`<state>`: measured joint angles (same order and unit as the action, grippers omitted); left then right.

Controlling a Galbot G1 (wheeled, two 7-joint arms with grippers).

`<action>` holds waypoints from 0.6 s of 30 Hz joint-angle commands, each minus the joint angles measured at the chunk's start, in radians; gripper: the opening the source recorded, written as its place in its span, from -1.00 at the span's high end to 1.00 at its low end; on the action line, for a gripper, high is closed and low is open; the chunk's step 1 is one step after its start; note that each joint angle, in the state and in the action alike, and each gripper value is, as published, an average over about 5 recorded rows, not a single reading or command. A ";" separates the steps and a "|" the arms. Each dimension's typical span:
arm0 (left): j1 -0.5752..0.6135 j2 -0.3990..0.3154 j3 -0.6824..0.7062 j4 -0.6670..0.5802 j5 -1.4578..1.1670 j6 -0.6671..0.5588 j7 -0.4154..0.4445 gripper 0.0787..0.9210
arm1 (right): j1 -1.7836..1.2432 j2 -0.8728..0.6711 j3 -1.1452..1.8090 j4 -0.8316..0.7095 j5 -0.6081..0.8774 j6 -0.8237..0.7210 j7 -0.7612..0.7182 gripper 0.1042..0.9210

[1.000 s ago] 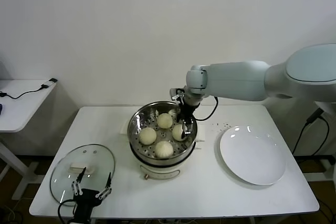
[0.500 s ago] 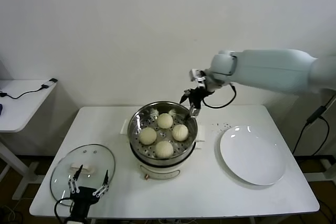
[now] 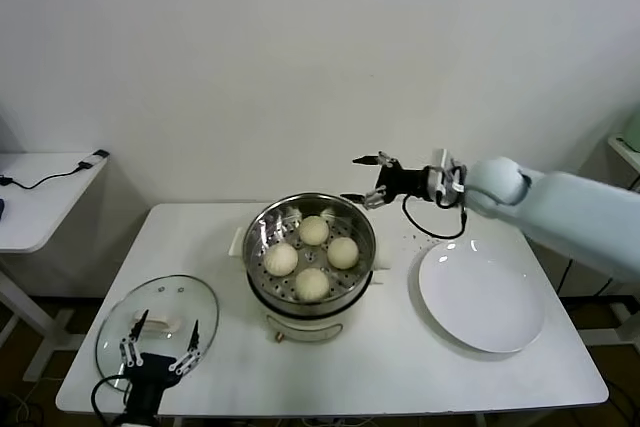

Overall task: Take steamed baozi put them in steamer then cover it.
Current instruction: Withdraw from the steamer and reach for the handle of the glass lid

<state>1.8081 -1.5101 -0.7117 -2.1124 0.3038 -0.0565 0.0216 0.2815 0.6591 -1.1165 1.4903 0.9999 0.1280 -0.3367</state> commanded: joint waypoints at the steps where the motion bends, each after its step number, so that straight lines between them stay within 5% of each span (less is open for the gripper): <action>1: 0.003 -0.012 -0.007 -0.033 0.105 0.000 0.000 -0.77 | -0.927 -0.089 1.024 0.160 -0.099 0.059 0.237 -0.76; 9: -0.014 0.001 -0.043 -0.051 0.363 0.023 -0.004 -0.77 | -1.332 0.122 1.432 0.204 -0.218 0.019 0.202 -0.76; 18: -0.075 0.040 -0.185 0.061 1.253 -0.112 -0.060 -0.77 | -1.492 0.255 1.569 0.172 -0.327 0.025 0.143 -0.76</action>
<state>1.7751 -1.4916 -0.7921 -2.1309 0.7475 -0.0796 0.0004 -0.8145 0.7679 0.0355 1.6483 0.8025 0.1464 -0.1888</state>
